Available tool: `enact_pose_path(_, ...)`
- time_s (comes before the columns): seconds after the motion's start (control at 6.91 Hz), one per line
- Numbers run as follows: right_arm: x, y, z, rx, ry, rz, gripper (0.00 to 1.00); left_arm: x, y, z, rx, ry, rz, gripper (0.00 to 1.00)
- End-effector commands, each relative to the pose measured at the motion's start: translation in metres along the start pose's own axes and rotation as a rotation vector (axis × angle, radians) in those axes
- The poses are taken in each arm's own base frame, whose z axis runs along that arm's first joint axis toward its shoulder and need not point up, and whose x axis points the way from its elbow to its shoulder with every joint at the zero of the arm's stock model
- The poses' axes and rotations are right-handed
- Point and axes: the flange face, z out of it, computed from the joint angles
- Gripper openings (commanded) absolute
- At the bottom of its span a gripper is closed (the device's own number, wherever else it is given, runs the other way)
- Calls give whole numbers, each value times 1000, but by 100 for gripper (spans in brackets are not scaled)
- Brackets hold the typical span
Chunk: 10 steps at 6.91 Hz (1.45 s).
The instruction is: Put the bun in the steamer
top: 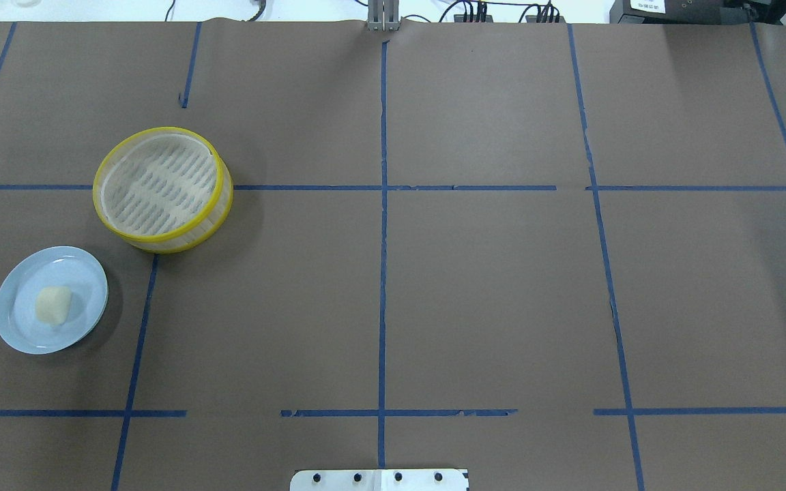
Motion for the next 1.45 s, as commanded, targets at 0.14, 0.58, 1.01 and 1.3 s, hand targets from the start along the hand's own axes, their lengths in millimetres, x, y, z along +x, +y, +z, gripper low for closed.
enact_pose_path(0.14, 0, 0, 0, 0, 0, 0, 100, 79, -13, 54, -43, 117, 103, 100)
enact_pose_path(0.58, 0, 0, 0, 0, 0, 0, 100, 180, 6, 101, 9, 179, 28, 100)
enact_pose_path(1.01, 0, 0, 0, 0, 0, 0, 100, 253, 38, 160, -62, 88, -32, 100)
enact_pose_path(1.3, 0, 0, 0, 0, 0, 0, 100, 287, 63, 193, -100, 41, -32, 100)
